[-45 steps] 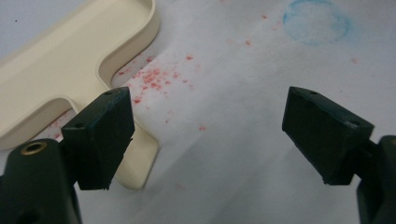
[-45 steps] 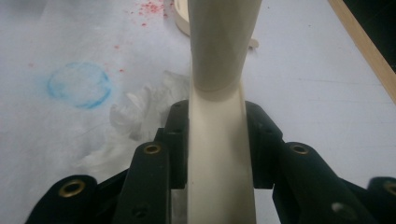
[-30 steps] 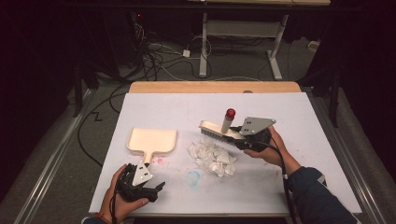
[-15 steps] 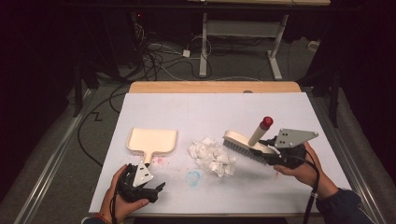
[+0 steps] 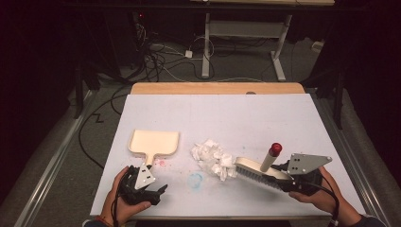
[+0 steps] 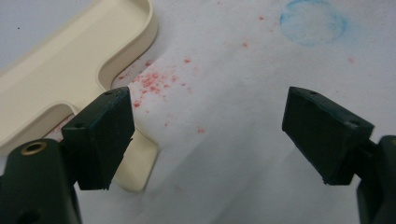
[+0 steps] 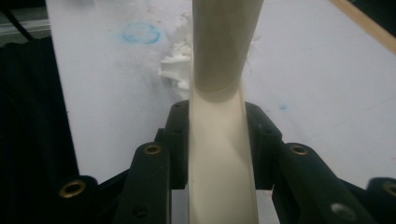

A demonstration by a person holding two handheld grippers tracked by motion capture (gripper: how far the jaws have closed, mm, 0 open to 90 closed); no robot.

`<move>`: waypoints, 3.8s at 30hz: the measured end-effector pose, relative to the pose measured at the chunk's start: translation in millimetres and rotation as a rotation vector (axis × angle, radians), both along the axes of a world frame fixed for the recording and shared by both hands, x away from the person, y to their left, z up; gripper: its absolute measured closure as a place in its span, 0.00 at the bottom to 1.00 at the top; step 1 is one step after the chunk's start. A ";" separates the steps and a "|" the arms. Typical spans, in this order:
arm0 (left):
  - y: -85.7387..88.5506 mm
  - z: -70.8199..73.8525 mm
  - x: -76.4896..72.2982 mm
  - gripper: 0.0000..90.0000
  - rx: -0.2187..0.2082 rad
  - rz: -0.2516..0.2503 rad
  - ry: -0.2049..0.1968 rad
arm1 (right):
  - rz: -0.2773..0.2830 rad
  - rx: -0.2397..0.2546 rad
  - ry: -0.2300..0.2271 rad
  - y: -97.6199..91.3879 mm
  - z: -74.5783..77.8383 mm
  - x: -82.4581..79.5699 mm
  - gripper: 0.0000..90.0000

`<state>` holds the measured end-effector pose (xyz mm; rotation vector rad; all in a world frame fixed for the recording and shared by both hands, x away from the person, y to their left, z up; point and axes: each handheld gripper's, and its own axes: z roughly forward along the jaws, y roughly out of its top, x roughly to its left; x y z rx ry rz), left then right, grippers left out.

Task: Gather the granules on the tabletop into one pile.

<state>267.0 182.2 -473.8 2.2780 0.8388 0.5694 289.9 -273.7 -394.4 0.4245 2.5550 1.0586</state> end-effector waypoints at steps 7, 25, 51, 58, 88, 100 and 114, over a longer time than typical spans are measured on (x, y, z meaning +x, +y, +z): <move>-0.1 -0.7 0.7 0.18 -0.003 0.002 0.004 | 0.016 -0.015 0.047 16.1 -16.4 7.3 0.76; -2.2 -2.8 2.6 0.18 -0.002 -0.005 0.015 | -0.008 0.017 0.004 60.2 -23.1 34.2 0.76; -0.3 -1.5 2.4 0.18 -0.005 0.008 0.007 | -0.140 0.151 -0.131 33.2 15.3 43.2 0.76; 0.5 -2.4 3.0 0.18 -0.006 0.012 0.013 | -0.181 0.078 -0.159 58.8 -4.0 84.7 0.76; 2.9 -2.9 1.8 0.18 -0.006 0.017 0.014 | -0.089 0.040 -0.089 98.0 -29.0 102.3 0.76; 6.5 -3.1 3.3 0.18 -0.019 0.031 0.016 | -0.159 0.087 -0.147 68.4 -6.4 98.7 0.76; 9.0 -1.3 5.2 0.18 -0.035 0.042 0.007 | -0.222 0.129 -0.174 18.2 12.1 75.8 0.76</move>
